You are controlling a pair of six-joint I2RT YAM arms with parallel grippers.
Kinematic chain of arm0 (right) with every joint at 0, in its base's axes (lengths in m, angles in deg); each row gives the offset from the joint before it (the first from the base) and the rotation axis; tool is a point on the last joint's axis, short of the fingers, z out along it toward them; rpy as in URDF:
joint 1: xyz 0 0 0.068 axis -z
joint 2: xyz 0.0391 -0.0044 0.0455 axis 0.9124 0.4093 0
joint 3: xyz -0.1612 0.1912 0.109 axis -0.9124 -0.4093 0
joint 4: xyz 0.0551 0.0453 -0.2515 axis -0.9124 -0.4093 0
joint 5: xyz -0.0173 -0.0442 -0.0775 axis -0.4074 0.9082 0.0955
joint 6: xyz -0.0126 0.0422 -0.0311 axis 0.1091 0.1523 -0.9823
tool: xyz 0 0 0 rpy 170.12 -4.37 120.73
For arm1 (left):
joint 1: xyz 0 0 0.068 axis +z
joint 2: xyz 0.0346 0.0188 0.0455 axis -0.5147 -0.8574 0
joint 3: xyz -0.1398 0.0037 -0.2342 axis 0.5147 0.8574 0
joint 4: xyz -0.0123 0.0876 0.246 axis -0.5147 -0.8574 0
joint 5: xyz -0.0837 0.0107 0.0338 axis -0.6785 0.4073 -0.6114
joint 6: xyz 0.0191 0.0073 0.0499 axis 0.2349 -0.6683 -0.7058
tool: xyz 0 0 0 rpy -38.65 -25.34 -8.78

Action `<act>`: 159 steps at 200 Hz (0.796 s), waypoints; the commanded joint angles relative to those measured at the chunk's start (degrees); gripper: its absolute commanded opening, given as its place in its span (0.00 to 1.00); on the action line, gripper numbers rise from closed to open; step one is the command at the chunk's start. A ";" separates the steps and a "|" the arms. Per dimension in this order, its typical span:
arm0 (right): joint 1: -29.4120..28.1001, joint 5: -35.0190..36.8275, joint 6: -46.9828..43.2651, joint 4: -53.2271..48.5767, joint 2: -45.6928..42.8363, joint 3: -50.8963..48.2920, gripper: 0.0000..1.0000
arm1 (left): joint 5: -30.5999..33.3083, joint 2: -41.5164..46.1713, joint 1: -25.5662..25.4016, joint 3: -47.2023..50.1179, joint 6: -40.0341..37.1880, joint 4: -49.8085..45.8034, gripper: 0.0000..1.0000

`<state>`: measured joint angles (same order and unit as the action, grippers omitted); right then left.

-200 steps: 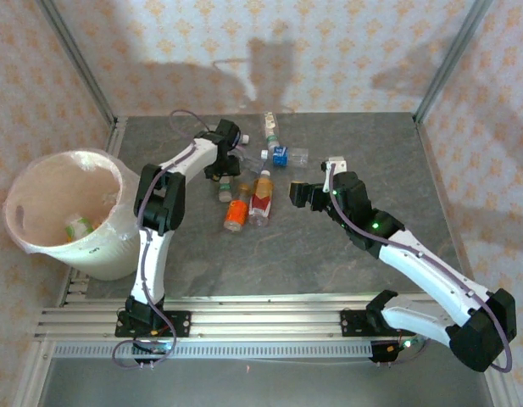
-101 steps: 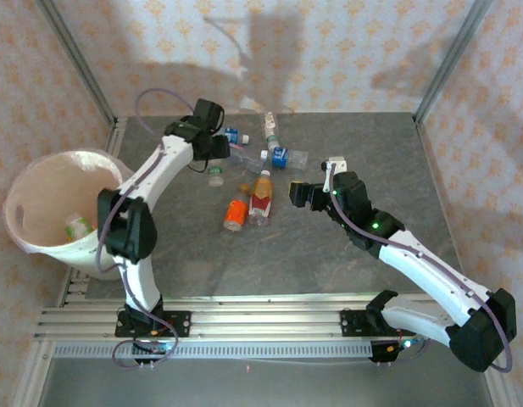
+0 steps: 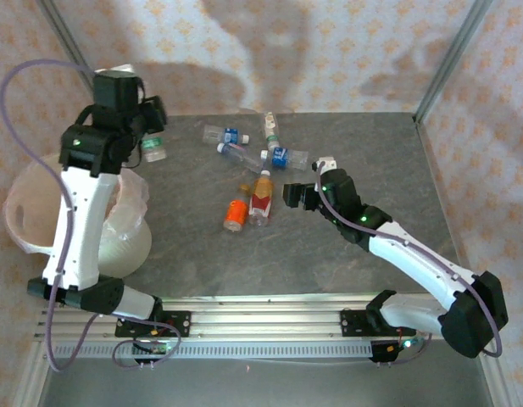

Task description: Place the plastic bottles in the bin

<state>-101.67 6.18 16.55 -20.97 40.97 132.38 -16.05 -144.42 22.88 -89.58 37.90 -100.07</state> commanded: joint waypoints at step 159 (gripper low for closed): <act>0.22 -6.08 1.01 -2.73 8.88 10.25 1.00 | 2.73 15.46 33.40 26.22 20.14 8.19 1.00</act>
<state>-101.67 1.24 16.53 -22.54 49.40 140.31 -8.53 -128.80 55.88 -61.43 52.89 -95.38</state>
